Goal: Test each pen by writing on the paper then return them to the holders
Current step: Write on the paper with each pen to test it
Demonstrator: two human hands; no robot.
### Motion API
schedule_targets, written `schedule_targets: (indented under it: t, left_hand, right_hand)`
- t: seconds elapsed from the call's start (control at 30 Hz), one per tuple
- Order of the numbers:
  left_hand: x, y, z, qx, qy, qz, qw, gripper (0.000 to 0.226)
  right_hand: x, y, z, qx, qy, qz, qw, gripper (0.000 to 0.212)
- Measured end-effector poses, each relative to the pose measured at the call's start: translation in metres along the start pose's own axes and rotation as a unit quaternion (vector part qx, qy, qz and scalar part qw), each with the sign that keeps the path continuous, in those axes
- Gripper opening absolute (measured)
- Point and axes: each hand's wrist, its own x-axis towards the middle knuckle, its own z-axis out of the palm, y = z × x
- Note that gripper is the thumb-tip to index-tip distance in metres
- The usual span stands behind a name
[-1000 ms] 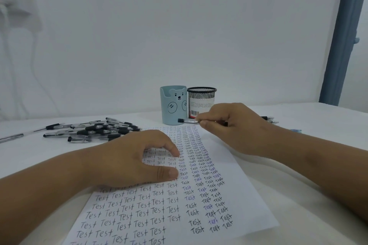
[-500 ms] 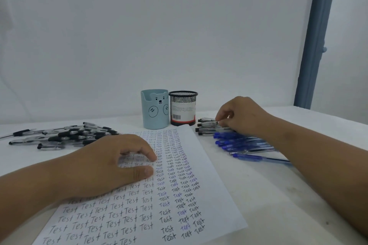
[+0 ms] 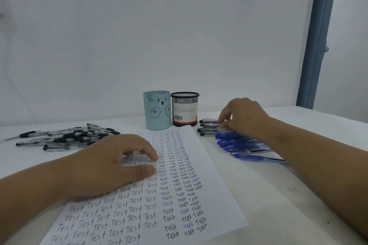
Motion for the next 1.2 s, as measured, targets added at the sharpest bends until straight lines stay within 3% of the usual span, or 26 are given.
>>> schedule_targets:
  t: [0.23, 0.37, 0.5, 0.63, 0.73, 0.9, 1.2]
  left_hand:
    - [-0.001, -0.007, -0.012, -0.013, 0.047, -0.02, 0.999, 0.039]
    - [-0.003, -0.029, -0.032, 0.019, 0.1, -0.046, 0.994, 0.008]
    - [-0.01, -0.061, -0.057, 0.097, 0.105, -0.103, 0.984, 0.03]
    - [-0.021, -0.085, -0.071, 0.129, 0.081, -0.151, 0.977, 0.032]
    - [-0.022, -0.09, -0.071, 0.128, 0.066, -0.168, 0.975, 0.023]
    - [-0.016, -0.092, -0.064, 0.16, 0.086, -0.123, 0.976, 0.01]
    - [-0.011, -0.089, -0.063, 0.17, 0.076, -0.139, 0.973, 0.024]
  right_hand:
    - [-0.011, -0.019, -0.003, 0.024, 0.014, -0.076, 0.997, 0.019]
    - [-0.031, -0.058, 0.001, 0.123, 0.023, -0.175, 0.977, 0.017]
    - [-0.054, -0.096, 0.007, 0.191, -0.014, -0.264, 0.945, 0.018]
    - [-0.063, -0.112, 0.011, 0.189, -0.06, -0.318, 0.927, 0.023]
    - [-0.065, -0.112, 0.014, 0.197, -0.083, -0.326, 0.921, 0.022]
    - [-0.065, -0.11, 0.014, 0.193, -0.085, -0.326, 0.921, 0.02]
    - [-0.065, -0.11, 0.013, 0.195, -0.089, -0.331, 0.919, 0.02]
